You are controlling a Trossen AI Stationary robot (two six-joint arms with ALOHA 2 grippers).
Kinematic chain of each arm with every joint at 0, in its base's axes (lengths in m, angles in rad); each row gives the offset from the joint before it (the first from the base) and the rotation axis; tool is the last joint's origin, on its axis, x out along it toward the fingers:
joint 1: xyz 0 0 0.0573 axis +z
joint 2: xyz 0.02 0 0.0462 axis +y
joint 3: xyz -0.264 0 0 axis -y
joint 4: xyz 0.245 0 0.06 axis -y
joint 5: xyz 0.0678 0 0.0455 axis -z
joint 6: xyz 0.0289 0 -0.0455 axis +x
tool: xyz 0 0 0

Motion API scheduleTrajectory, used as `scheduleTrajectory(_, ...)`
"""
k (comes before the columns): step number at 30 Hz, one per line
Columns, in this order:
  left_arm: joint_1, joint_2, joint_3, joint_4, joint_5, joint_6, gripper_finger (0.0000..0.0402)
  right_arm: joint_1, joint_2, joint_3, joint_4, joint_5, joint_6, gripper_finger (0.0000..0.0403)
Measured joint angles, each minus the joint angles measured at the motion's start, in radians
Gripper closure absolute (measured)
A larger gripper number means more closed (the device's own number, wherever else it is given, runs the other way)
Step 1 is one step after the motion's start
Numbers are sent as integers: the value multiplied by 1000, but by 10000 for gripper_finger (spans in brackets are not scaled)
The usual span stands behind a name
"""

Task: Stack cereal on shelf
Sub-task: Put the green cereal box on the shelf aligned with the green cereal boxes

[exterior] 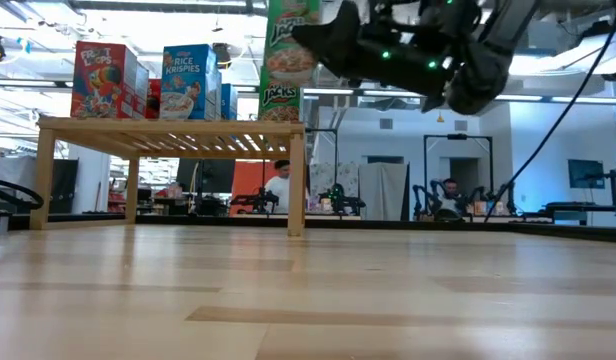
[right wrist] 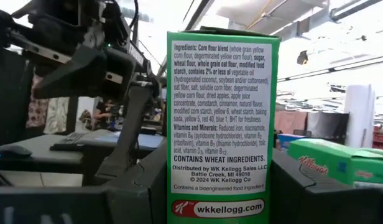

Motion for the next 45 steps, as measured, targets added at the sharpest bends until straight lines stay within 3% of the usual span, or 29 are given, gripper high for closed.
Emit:
scheduleTrajectory(15, 0, 0, 0, -2, 0, 27, 127, -60, 106, 144, -157, -37, 51, 198)
scheduleTrajectory(45, 0, 0, 0, -18, 0, 27, 127, -98, 106, 150, -240, -35, 59, 197)
